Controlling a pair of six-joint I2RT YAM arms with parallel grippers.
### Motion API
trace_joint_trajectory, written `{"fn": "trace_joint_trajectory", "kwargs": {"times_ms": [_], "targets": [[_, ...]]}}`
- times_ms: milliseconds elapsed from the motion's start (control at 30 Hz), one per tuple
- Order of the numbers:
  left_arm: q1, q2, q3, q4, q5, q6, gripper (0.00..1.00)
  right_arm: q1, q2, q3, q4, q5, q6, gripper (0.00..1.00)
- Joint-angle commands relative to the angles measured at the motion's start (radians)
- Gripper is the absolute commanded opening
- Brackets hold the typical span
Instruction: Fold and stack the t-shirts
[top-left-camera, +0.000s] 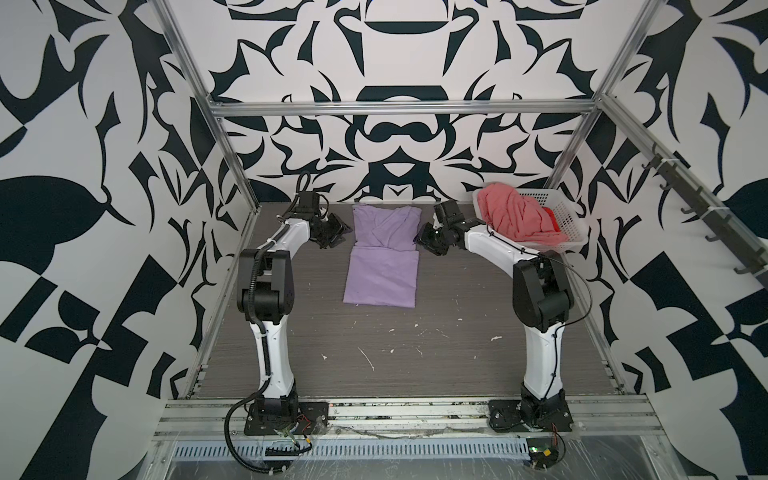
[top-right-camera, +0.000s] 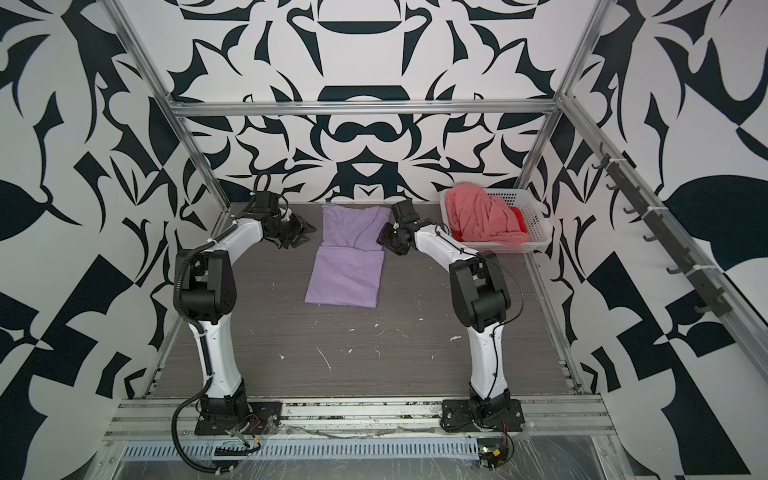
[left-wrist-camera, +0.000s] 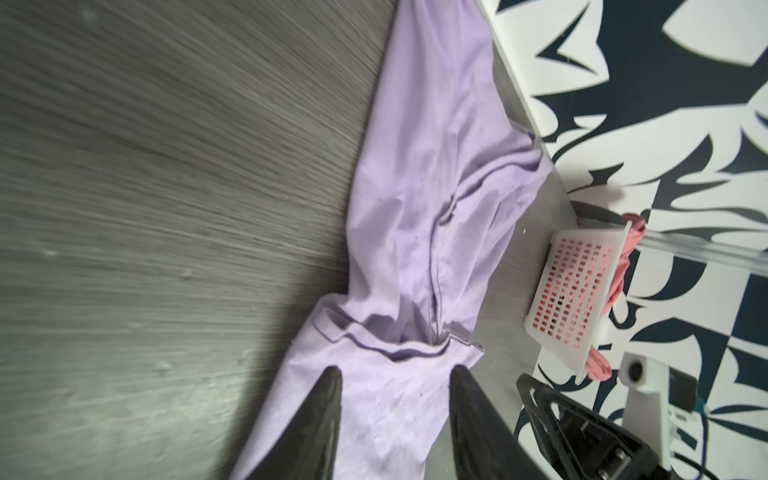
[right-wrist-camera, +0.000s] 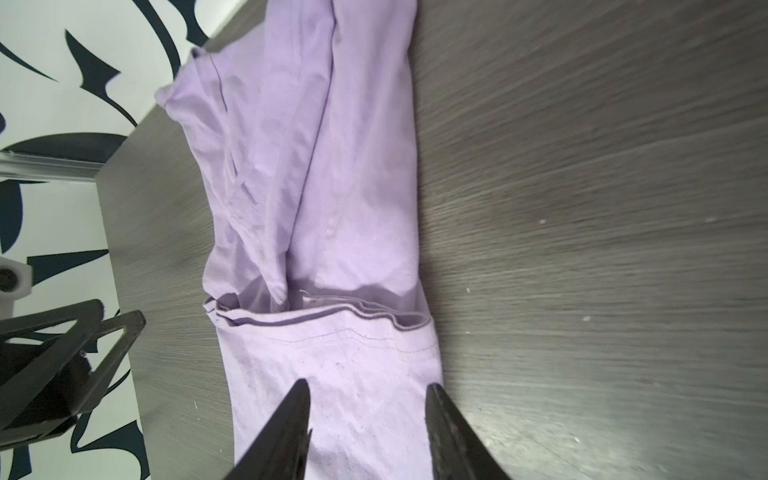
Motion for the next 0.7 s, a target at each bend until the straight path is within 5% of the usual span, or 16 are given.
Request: {"fn": "trace_joint_trajectory", "kwargs": {"times_ms": [0,433,667], "targets": [[0.005,-0.099,-0.069,-0.012,0.004,0.012,0.49,0.015,-0.099,-0.069,0.010,0.003,-0.006,0.50],[-0.005,-0.482,-0.631,-0.086,-0.034,0.083,0.59,0.155,-0.310,-0.562,0.262,0.007,0.198,0.61],[-0.048,-0.559,-0.792,-0.076,-0.049,0.041,0.62,0.210,-0.379,-0.755,0.408,0.006,0.308,0.63]]}}
